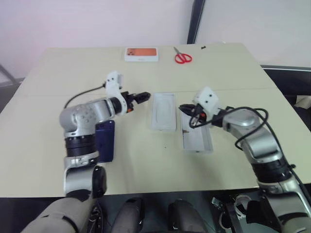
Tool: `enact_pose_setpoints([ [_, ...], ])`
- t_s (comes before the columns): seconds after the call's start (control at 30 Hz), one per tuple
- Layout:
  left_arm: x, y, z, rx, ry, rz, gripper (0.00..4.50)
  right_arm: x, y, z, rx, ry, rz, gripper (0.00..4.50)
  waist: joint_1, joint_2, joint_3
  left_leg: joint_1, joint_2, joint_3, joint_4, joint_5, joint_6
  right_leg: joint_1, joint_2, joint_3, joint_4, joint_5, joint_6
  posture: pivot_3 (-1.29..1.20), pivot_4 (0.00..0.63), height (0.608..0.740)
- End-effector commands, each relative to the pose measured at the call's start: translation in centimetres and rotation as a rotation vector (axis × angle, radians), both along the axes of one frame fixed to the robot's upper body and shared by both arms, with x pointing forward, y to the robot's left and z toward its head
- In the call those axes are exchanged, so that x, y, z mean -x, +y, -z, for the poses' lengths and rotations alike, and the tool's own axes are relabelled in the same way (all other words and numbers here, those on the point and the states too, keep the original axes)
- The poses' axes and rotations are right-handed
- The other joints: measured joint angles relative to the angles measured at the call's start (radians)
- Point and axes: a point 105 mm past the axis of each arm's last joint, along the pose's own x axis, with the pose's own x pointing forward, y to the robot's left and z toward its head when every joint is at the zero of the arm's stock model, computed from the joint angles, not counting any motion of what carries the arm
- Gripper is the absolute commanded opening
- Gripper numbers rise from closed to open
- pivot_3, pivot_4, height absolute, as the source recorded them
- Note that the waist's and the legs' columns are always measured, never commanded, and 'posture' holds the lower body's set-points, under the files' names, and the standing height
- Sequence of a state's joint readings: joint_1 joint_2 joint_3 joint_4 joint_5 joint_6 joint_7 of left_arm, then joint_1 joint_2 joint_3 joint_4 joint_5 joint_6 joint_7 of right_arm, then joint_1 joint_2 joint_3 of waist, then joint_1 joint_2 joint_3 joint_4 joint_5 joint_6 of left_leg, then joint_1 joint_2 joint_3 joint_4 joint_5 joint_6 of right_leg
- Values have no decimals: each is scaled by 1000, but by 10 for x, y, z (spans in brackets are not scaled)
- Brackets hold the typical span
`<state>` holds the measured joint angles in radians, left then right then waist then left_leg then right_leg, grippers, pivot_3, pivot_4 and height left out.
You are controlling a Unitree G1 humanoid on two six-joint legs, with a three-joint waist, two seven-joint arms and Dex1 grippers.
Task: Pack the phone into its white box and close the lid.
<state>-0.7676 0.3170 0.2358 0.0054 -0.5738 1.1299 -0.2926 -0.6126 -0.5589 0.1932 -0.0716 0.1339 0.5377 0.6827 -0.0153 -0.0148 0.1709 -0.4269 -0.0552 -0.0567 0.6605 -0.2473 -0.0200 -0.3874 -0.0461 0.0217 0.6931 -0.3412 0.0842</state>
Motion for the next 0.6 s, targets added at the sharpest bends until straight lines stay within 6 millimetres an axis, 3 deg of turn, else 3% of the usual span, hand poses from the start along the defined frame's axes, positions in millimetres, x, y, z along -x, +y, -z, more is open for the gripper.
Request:
enact_pose_setpoints([
  [0.03, 12, 19, -1, -191, -175, 45, 4500, -19, 19, -7, 60, -60, 28, 29, -6, 1, 0, 0, 0, 1, -2, 0, -1, -1, 0, 1, 0, 0, 0, 0, 150, 740],
  [0.3, 61, 53, 28, -408, -317, 241, 4500, -49, 54, 17, 210, -34, 50, 29, 2, 1, 0, 0, 0, 1, -6, 1, -2, -3, -1, 1, -1, 0, -1, 0, 150, 740],
  [0.43, 84, 55, 45, -445, -291, 334, 4500, -57, 64, 29, 237, 9, 51, 29, 0, 1, 0, 0, 0, 1, -8, 1, -2, -3, -1, 1, -2, 0, -2, 0, 150, 740],
  [0.6, 104, 48, 50, -423, -284, 404, 4500, -59, 63, 39, 294, 28, 32, 29, -2, 1, 0, 0, 0, 0, -9, 1, -2, -3, -1, 1, -2, 1, -2, 0, 150, 740],
])
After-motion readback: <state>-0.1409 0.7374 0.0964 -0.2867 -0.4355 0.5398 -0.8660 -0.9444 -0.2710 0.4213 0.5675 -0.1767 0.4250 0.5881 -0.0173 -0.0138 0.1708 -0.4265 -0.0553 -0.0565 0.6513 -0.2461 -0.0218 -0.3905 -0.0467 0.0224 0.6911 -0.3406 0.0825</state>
